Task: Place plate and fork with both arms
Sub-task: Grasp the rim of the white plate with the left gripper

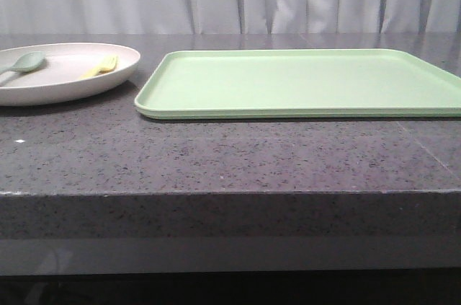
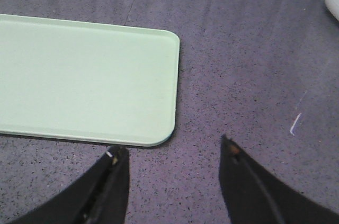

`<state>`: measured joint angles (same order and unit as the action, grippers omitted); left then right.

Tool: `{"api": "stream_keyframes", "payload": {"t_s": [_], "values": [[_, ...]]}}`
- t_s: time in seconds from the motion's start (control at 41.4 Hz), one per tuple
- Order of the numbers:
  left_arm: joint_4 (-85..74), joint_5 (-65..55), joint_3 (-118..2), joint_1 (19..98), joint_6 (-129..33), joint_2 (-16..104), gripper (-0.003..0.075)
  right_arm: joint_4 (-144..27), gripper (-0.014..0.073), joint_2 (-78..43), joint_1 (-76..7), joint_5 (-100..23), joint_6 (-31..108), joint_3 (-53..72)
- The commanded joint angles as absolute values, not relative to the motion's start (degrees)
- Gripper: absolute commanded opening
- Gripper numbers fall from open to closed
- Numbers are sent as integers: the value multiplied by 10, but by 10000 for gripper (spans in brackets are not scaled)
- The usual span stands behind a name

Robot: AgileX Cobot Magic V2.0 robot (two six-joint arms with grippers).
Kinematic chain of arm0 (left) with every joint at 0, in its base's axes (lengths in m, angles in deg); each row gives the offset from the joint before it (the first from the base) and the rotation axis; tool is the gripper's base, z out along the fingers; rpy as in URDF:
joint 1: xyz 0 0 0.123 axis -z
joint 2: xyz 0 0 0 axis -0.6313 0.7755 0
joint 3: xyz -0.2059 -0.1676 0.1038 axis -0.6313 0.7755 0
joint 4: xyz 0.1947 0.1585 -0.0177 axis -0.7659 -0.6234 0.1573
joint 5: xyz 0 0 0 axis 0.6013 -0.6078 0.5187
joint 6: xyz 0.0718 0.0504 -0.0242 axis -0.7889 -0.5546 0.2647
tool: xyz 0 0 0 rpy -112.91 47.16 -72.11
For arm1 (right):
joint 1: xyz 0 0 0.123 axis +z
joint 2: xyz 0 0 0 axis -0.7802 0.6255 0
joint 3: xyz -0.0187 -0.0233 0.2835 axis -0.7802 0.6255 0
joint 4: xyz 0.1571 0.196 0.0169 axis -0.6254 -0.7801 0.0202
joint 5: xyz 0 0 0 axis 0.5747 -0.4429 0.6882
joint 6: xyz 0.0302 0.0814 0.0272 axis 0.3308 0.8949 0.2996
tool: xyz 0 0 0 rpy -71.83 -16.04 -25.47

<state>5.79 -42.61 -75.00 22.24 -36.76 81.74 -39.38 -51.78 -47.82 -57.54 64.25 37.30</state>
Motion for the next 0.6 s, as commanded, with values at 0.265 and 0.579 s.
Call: {"api": "stream_keyframes", "payload": {"t_s": [0.265,0.579], "values": [[161,-429,-812,221,-397,884,416,-392,415,-510,-481,-528,636,354],[179,-426,-814,221,-400,912,330,-392,415,-510,-481,-528,636,354]]}}
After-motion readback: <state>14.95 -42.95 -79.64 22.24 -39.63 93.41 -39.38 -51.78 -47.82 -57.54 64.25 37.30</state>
